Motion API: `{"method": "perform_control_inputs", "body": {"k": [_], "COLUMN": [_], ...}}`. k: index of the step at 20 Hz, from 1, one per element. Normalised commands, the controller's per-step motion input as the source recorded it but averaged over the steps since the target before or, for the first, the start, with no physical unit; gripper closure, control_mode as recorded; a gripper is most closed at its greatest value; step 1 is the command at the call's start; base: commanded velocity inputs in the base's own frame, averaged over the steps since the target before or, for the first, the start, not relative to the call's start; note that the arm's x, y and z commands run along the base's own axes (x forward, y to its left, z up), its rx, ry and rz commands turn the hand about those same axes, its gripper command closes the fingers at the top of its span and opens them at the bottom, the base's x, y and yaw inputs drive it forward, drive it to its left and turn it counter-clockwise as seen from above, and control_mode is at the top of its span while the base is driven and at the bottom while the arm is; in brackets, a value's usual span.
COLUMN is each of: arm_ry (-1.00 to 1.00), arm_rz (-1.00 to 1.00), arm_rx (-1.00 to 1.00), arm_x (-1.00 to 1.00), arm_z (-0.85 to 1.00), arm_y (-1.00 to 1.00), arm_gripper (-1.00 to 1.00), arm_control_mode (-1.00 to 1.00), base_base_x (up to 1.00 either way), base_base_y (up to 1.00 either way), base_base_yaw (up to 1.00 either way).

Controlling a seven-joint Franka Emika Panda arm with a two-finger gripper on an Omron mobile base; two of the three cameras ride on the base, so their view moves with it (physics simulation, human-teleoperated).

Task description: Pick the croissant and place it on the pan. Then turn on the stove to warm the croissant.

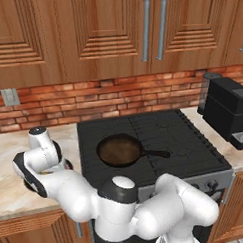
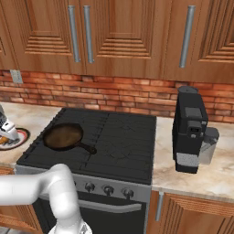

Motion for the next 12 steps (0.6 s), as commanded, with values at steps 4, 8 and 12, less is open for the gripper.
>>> {"method": "perform_control_inputs", "body": {"k": [4,8,12], "arm_ry": [0.00,0.00,0.00], "arm_rz": [0.00,0.00,0.00], "arm_rx": [0.00,0.00,0.00], "arm_x": [0.17,0.02,0.00], "arm_z": [-0.16,-0.21,-0.34], "arm_y": [0.29,0.08,-0.01], "arm_gripper": [-1.00,-1.00,1.00], "arm_control_mode": [-1.00,-1.00,-1.00], "base_base_x": [0.00,0.00,0.00], "base_base_y": [0.00,0.00,0.00], "base_base_yaw": [0.00,0.00,0.00]}}
